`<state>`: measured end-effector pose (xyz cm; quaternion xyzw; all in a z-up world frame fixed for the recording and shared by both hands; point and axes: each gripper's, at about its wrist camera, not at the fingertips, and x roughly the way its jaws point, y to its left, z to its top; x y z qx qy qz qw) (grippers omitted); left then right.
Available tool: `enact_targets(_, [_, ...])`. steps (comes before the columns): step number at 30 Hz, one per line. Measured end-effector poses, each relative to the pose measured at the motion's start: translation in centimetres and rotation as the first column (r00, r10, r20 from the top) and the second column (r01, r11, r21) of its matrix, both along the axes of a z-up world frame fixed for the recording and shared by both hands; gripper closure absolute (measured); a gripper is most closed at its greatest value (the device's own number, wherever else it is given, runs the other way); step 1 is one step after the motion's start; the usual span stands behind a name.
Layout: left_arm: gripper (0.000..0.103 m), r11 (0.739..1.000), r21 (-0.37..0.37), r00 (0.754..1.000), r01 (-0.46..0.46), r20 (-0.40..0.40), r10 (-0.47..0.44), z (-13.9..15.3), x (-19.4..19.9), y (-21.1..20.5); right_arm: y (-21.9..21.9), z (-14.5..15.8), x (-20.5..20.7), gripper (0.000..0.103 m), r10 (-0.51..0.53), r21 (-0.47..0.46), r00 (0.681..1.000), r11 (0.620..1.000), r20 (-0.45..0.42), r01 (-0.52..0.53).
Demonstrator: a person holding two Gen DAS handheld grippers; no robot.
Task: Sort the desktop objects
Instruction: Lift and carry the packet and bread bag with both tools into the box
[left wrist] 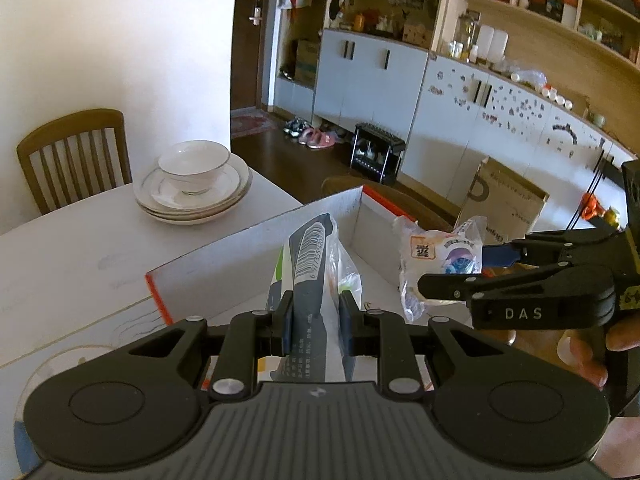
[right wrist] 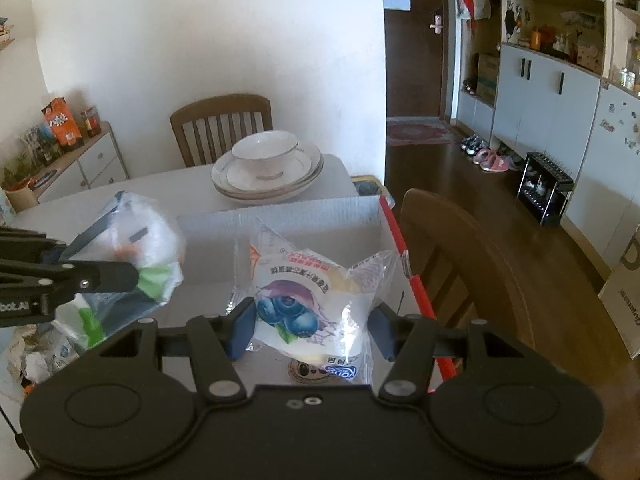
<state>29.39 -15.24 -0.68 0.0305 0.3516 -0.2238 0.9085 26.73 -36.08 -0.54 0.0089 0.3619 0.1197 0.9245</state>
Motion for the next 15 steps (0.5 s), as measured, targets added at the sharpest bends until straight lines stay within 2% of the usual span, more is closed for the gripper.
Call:
enact_targets(11, [0.081,0.998,0.067,0.998,0.013,-0.059,-0.009,-3.0,5.0,-2.0,1.0,-2.1,2.1,0.044,0.068,-0.040,0.996,0.997,-0.062,-0.071])
enact_targets(15, [0.081,0.999,0.046,0.994,0.024,-0.104,-0.019,-4.0,6.6,-2.2,1.5,-3.1,2.7,0.045,0.103,-0.046,0.988,0.993,-0.117,-0.109])
